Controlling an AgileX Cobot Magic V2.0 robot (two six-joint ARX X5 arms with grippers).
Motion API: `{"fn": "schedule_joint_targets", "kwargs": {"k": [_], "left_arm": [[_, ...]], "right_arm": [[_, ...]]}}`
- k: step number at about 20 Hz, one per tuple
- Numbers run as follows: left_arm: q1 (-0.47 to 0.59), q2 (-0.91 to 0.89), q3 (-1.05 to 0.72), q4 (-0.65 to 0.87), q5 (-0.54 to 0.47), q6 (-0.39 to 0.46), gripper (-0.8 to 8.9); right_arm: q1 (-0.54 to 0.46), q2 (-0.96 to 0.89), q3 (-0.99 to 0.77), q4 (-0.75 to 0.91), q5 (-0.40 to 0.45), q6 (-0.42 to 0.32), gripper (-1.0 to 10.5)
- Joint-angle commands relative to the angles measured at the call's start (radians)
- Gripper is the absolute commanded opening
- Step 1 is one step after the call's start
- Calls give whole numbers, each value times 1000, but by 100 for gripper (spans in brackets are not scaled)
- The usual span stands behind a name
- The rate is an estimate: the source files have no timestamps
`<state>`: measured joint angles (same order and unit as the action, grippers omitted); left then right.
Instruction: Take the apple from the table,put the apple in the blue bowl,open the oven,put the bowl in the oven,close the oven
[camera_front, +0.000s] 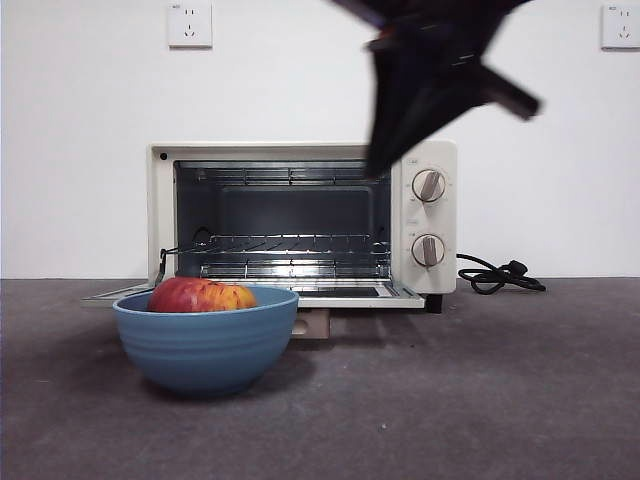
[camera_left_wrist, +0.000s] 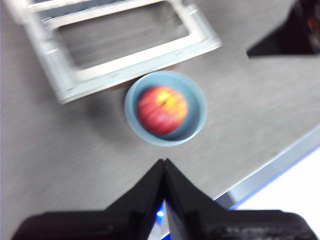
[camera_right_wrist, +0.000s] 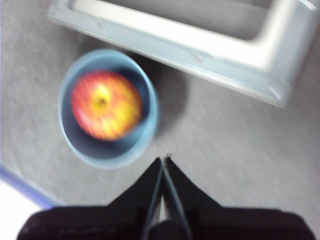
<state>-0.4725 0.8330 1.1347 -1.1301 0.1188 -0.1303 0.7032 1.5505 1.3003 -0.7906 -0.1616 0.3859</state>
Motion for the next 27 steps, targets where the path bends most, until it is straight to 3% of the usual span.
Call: {"fn": "schedule_joint_targets", "kwargs": {"k": [1,2,4,18,19,21,22,27], "left_arm": [[-3,-27,-10,-47,-32,19,-5],[-3,-40,-10,-73,-35,26,-5],[-2,-62,-10,-115,-37,29,-5],[-3,-92,-10,-158,-37,29,-5],[-3,-92,-10,-158,-37,29,-5],[-3,-92,-10,-164,-37,29,-5],[-3,-92,-10,-166,-37,29,-5],[-3,-92,-10,-163,-37,29,-5]], "right_arm": [[19,93,82,-27,8,16,55],[26,131,117,-39,9,16,186],[39,191,159,-49,10,15,291],[63,408,179,-31,46,13,279],[64,414,178,-27,46,13,256],[74,416,178,-10,58,5,22],[78,415,178,4,64,6,-12],[83,409,178,13,79,17,-11]]}}
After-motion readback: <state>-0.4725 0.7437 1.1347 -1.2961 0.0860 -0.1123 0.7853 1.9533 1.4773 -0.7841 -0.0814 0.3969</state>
